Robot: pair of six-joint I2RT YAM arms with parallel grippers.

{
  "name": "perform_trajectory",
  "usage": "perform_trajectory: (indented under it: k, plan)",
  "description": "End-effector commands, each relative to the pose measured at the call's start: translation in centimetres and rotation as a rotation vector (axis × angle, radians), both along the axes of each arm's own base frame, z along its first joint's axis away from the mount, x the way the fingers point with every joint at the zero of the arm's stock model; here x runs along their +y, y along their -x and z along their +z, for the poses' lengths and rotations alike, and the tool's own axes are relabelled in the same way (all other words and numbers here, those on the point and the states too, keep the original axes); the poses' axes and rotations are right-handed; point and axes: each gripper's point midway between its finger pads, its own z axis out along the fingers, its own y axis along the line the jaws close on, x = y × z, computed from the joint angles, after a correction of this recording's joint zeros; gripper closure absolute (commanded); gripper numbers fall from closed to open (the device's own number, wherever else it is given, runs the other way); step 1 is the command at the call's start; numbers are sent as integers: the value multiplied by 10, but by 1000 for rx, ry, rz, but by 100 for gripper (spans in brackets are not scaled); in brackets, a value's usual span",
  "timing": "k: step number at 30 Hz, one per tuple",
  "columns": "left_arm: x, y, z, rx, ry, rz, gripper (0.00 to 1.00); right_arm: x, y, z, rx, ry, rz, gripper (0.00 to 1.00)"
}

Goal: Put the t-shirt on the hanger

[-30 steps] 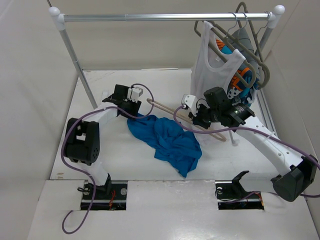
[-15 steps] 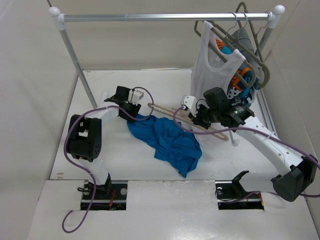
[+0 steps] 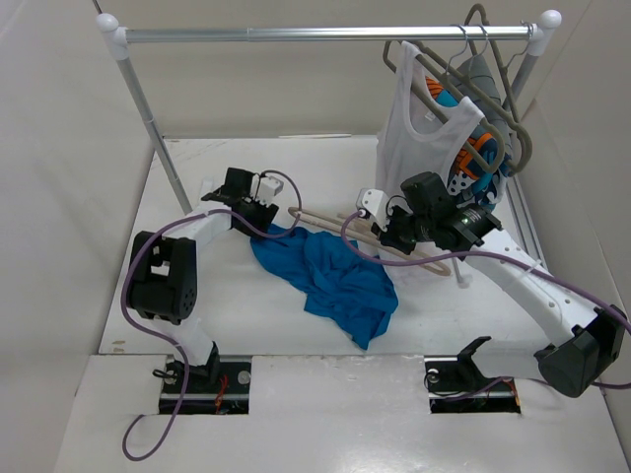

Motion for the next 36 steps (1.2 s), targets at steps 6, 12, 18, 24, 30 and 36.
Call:
perform_trajectory:
  k: [6,12,18,24,30,36]
  plan:
    - [9,13,-20,64,-36,-3,60,17,0,28,-70,-74,65,100]
    - [1,3,1,9,13,10,98,20,1,25,-62,-70,74,100]
    - [-14,-5,51,-50,90,-22,100,37,13,29,-76,-45,158,100]
    - [-30,4,109,-107,152,-79,100,49,18,28,-93,4,228,100]
    - [-43,23,130,-100,197,-108,100,64,15,28,-100,-27,237,100]
    - [-48,26,136,-86,227,-107,100,57,15,25,-104,-12,209,100]
